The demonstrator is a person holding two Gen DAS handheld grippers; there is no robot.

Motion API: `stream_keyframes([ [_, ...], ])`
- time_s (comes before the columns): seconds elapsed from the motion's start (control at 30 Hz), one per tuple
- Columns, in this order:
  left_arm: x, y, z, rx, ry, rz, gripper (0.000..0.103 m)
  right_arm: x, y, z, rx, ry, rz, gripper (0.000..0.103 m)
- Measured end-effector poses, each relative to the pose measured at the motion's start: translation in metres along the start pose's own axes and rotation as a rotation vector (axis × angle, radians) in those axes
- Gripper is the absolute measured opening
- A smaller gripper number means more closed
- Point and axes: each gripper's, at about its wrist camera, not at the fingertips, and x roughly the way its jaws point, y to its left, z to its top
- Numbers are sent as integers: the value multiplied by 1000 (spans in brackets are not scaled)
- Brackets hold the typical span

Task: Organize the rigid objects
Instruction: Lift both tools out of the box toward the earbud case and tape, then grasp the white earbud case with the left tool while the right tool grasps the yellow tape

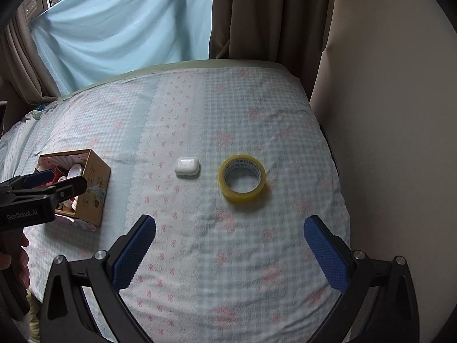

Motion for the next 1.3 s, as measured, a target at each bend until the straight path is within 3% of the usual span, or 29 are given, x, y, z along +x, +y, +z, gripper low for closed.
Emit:
stream_keyframes([
  [0.23, 97, -22, 12, 37, -3, 1, 103, 78, -13, -9, 2, -43, 36, 103],
  [0.43, 176, -29, 18, -7, -15, -6, 103, 147, -17, -20, -35, -111, 33, 103],
  [0.63, 234, -35, 18, 7, -26, 28, 101, 201, -21, -24, -42, -128, 45, 103],
  [0.9, 251, -47, 10, 83, -102, 81, 94, 241, -24, -19, -78, -140, 79, 103],
  [0.97, 251, -47, 9, 88, -116, 71, 89, 246, -26, -16, -76, -143, 77, 103],
  [1.03, 248, -49, 9, 95, -132, 56, 76, 248, -27, -13, -70, -147, 96, 103],
  [1.2, 249, -48, 12, 93, -140, 31, 58, 253, -24, -6, -95, -142, 117, 97],
  [1.3, 248, -46, 13, 88, -140, 15, 58, 252, -25, -6, -83, -148, 125, 97],
])
